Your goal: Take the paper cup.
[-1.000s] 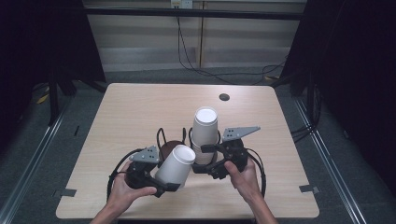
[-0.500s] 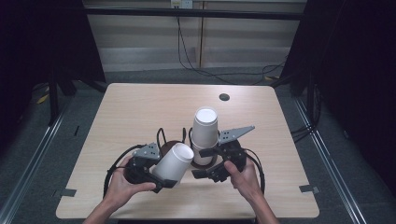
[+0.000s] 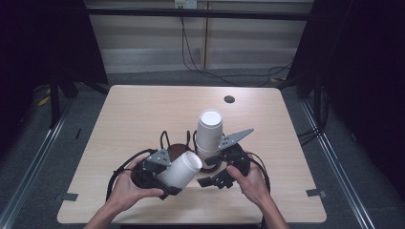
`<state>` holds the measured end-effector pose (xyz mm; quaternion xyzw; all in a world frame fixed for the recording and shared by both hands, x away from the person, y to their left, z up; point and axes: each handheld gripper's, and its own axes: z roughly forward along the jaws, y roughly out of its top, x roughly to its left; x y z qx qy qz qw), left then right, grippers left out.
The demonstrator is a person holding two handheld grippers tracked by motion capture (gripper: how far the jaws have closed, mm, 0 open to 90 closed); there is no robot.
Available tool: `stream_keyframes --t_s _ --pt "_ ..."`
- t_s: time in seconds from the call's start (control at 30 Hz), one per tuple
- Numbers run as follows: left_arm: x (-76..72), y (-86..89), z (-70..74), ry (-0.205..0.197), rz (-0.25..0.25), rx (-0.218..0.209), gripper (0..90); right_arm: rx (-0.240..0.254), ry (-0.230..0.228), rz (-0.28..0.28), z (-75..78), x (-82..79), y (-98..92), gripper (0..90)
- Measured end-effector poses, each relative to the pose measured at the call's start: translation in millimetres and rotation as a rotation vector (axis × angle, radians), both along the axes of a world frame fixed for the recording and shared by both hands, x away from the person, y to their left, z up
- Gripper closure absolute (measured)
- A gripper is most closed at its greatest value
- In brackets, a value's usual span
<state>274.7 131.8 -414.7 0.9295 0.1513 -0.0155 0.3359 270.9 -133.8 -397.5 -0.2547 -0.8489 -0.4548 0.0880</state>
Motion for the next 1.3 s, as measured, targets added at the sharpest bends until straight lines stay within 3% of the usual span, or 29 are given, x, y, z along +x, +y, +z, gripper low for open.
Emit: stream_keyframes --t_s 0.17,0.3,0.37,0.53,0.7,0.8,0.97,1.13,1.2,1.3 --pt "-3.6 -7.5 4.4 -0.011 -0.040 0.066 20.8 -0.069 0.013 0.033 -5.7 0.3 4.8 15.6" --pt "-5.0 -8.8 2.7 -0.018 -0.046 0.081 20.8 -0.092 0.017 0.063 -7.8 -0.6 6.6 17.8" --pt "-6.5 -10.9 -0.2 -0.027 -0.058 0.128 20.8 -0.123 0.024 0.093 -9.6 -1.4 9.1 21.6" --pt "-7.2 -8.2 -2.3 -0.033 -0.059 0.173 20.8 -0.200 -0.005 0.122 -12.7 -2.6 15.4 22.7" --pt "-8.5 -9.9 -6.4 -0.031 -0.077 0.195 20.8 -0.217 -0.016 0.142 -18.9 -0.9 16.0 20.4" --pt "-11.9 -14.5 -7.0 -0.027 -0.104 0.214 20.7 -0.240 0.009 0.179 -22.5 -1.4 18.9 22.5" --pt "-15.3 -17.4 -8.5 -0.028 -0.124 0.234 20.7 -0.264 0.038 0.167 -23.9 -1.6 20.4 17.5" --pt "-18.1 -21.0 -11.8 -0.019 -0.140 0.246 20.7 -0.269 0.052 0.205 -26.9 -2.6 22.9 16.4" --pt "-19.4 -25.4 -16.2 -0.010 -0.155 0.268 20.5 -0.293 0.060 0.224 -29.8 -3.4 26.5 16.4" --pt "-20.6 -27.9 -17.6 -0.007 -0.164 0.270 20.5 -0.323 0.061 0.219 -31.2 -4.4 29.2 16.5"
